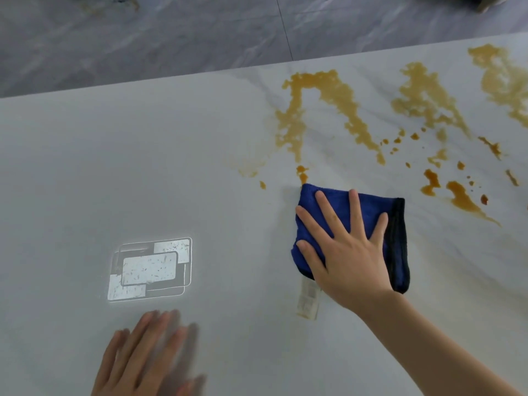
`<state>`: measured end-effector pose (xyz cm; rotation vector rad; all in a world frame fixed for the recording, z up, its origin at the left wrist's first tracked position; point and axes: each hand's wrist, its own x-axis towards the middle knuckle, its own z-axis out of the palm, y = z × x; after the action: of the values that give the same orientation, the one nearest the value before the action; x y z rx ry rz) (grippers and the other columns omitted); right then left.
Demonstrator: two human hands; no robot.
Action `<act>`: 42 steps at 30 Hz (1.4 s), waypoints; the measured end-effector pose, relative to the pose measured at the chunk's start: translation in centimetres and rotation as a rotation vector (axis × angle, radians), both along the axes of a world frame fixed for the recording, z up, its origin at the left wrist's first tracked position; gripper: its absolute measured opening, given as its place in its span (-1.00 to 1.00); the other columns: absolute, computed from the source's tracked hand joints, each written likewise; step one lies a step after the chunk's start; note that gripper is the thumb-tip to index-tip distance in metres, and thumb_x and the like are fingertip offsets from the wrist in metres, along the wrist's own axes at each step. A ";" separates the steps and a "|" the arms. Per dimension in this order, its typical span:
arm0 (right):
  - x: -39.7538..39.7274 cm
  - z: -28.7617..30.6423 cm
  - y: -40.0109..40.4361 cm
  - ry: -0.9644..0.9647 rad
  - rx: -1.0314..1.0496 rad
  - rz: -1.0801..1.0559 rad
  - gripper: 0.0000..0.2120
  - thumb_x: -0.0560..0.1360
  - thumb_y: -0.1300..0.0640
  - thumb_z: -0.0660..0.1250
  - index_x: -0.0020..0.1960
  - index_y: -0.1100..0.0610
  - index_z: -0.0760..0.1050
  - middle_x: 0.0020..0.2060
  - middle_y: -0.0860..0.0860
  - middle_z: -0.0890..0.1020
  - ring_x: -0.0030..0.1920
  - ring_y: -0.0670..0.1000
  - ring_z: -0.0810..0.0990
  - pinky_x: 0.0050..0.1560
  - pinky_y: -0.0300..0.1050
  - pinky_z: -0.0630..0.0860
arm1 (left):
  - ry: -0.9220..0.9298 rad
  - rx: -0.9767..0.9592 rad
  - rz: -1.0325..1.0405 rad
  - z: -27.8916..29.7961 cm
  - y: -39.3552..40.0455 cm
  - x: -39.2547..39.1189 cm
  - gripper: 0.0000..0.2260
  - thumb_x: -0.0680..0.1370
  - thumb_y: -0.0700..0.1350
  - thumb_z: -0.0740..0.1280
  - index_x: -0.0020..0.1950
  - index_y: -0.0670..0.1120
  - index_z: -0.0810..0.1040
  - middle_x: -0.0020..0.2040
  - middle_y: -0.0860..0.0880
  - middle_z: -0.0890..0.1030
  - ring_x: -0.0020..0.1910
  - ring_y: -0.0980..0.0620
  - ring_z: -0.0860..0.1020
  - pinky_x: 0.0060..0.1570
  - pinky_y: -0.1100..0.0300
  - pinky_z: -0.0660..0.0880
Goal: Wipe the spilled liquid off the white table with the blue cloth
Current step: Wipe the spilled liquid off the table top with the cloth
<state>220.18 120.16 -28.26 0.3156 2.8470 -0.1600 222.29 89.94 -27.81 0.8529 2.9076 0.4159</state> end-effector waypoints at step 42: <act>-7.8 -0.4 -1.9 0.098 -0.040 0.224 -0.47 0.52 -0.24 -0.17 0.46 -0.18 0.08 0.52 -0.06 0.08 0.47 0.33 -0.14 0.21 0.58 -0.20 | -0.049 -0.153 0.271 -1.6 9.6 -16.5 -0.37 0.47 0.29 -0.12 0.48 0.07 0.16 0.52 0.04 0.10 0.52 0.06 -0.01 0.47 0.00 -0.08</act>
<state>212.41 118.30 -28.70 -0.0212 2.9444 -0.1908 205.84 99.58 -29.38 0.4240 2.9684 0.2244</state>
